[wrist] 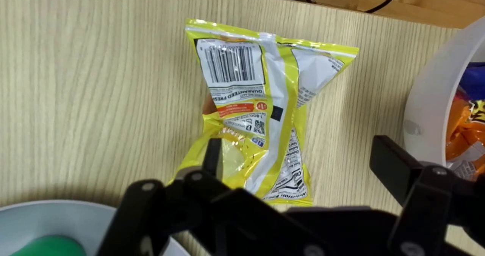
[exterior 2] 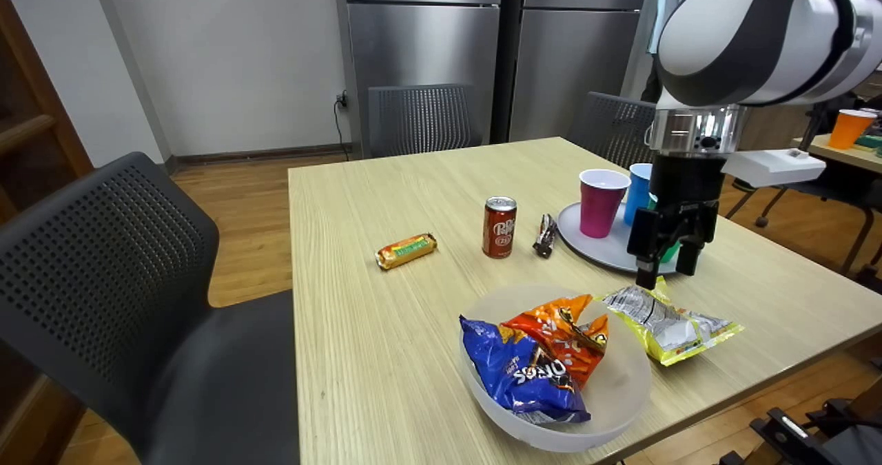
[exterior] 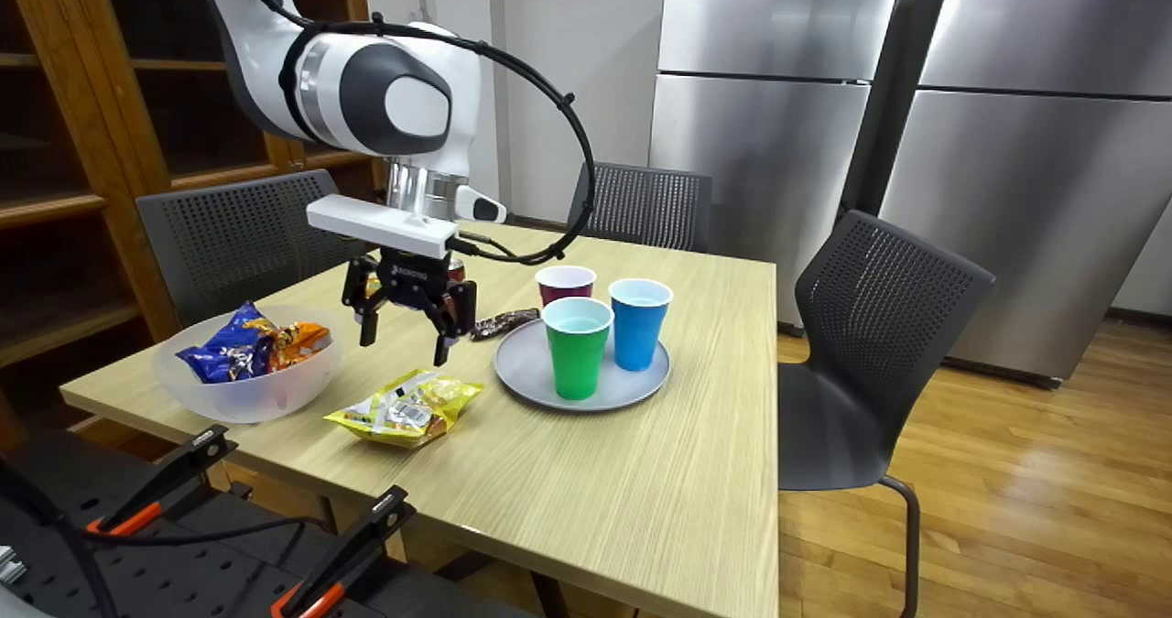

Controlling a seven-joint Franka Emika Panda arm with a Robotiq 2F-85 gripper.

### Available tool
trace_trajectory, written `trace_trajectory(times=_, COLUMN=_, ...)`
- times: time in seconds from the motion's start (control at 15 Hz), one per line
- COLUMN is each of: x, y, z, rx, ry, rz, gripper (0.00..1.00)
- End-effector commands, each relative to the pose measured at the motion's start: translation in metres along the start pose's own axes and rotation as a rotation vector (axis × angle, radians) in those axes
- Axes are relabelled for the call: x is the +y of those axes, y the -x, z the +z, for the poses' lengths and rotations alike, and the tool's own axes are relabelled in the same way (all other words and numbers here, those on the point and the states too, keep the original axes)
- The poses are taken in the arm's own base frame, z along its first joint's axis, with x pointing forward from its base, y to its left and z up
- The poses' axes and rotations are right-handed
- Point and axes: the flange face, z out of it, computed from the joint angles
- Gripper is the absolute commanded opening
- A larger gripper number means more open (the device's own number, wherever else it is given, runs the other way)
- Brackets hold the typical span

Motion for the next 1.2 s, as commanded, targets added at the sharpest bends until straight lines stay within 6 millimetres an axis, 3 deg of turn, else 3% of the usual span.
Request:
trace_trajectory(times=0.0, x=-0.005, y=0.001, z=0.008, rx=0.007, ry=0.014, rz=0.067, gripper=1.00)
trace_trajectory(times=0.53, x=-0.005, y=0.000, z=0.030, rx=-0.023, ry=0.016, rz=0.129, gripper=1.00)
trace_trajectory(times=0.6, x=-0.005, y=0.000, z=0.031, rx=-0.023, ry=0.015, rz=0.131, gripper=0.75)
trace_trajectory(times=0.73, x=-0.004, y=0.000, z=0.032, rx=-0.026, ry=0.012, rz=0.136, gripper=0.66)
trace_trajectory(times=1.13, x=-0.003, y=0.001, z=0.029, rx=-0.022, ry=0.006, rz=0.138, gripper=0.18)
